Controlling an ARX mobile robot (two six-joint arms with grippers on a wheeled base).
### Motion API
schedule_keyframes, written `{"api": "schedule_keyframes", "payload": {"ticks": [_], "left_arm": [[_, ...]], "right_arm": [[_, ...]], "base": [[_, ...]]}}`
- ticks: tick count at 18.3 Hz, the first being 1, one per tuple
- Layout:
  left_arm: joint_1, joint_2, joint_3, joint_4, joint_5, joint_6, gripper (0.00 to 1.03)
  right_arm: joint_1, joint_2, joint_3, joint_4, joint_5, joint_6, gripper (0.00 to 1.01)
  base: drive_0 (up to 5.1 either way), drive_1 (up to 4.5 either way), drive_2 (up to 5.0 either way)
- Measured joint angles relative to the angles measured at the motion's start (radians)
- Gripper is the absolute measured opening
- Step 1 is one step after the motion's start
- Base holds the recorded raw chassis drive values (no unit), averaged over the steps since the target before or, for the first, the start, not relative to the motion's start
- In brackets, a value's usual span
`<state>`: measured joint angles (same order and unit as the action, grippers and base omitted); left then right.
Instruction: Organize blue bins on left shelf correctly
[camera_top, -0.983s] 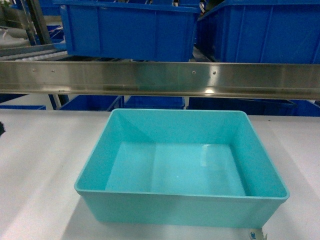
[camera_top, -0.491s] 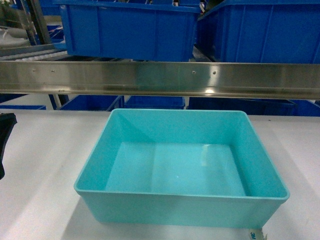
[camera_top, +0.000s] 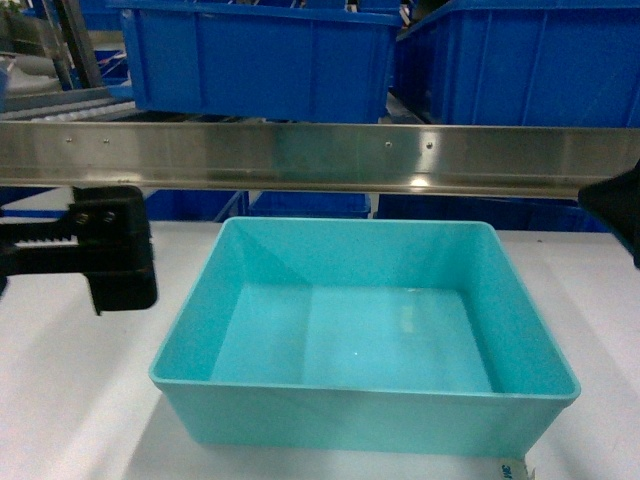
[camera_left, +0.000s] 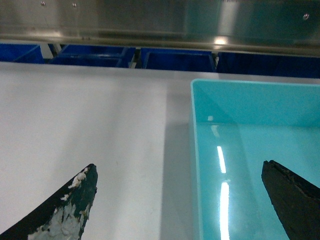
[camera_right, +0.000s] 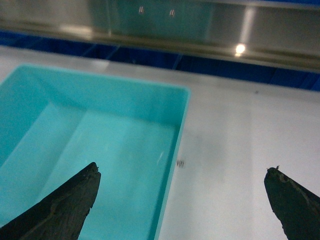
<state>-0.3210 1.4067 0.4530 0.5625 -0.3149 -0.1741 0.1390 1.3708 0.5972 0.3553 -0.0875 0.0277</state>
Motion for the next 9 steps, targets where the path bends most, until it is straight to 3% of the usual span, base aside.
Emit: {"api": "schedule_keyframes", "payload": {"ticks": [3,4,6,9], "left_arm": [[-0.034,0.09,0.033,0.004,-0.022,-0.057,0.98],[-0.045,0.116,0.043,0.008,-0.026,-0.066,0.98],[-0.039,0.129,0.044,-0.008,-0.057,-0.066,0.98],[-0.038,0.127,0.044,-0.008,-0.061,-0.066,0.98]], "right_arm": [[-0.008,0.061,0.018,-0.079,-0.087,-0.067,0.98],[-0.007,0.078,0.032,-0.072,-0.095,-0.093,0.98],[0.0,0.101,0.035,-0.032,-0.045,-0.132,0.98],[-0.001,0.1,0.035,-0.03,-0.044,-0.135,0.98]], "base": [[0.0,0.0,0.0],[0.0,0.0,0.0],[0.0,0.0,0.0],[0.0,0.0,0.0]]}}
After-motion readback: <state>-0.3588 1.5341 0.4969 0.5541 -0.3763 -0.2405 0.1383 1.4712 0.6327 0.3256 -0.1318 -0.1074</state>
